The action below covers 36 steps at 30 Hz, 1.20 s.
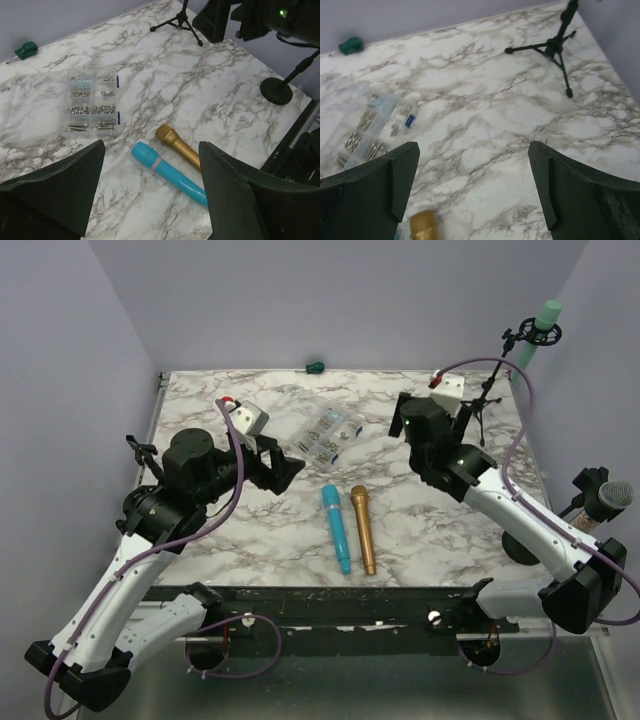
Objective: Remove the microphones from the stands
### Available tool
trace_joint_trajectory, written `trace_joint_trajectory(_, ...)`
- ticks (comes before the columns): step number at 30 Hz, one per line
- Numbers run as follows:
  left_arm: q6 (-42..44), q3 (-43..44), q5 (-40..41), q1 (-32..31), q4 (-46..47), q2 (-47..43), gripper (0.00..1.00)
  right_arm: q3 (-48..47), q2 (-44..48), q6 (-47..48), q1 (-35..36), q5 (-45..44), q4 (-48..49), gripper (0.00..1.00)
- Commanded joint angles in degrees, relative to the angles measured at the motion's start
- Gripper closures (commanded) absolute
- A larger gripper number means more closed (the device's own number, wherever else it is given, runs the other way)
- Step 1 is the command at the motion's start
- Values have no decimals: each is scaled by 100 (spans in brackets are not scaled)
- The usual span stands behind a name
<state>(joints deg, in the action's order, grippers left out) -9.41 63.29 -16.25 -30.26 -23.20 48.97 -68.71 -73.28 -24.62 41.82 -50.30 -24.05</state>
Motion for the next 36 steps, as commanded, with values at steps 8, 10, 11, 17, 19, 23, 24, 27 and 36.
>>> trace_joint_trajectory(8,281,-102,321,-461,49,230,22,-1444,-873,520,-1905,311,393,0)
trace_joint_trajectory(10,276,-51,342,-505,-9,294,22,-1651,-933,516,-2023,288,238,0)
trace_joint_trajectory(11,266,-44,319,-527,-15,306,22,-1709,-922,580,-2029,202,169,0)
trace_joint_trajectory(17,202,-12,237,-685,-50,332,22,-1844,-172,309,-2029,286,-1262,0)
trace_joint_trajectory(19,148,-6,148,-726,-50,320,22,-1630,298,354,-2029,222,-1571,0)
trace_joint_trajectory(23,-4,-5,-78,-769,15,270,22,-1398,1000,540,-2029,-556,-2140,0)
trace_joint_trajectory(24,-36,-28,-149,-771,60,256,22,-1356,1091,574,-2030,-670,-2231,0)
trace_joint_trajectory(27,-57,-80,-144,-813,117,254,22,-1464,1284,310,-2029,-932,-2681,0)
trace_joint_trajectory(36,27,-89,133,-952,64,276,22,-1250,1490,-1384,-2029,-1872,-4390,4)
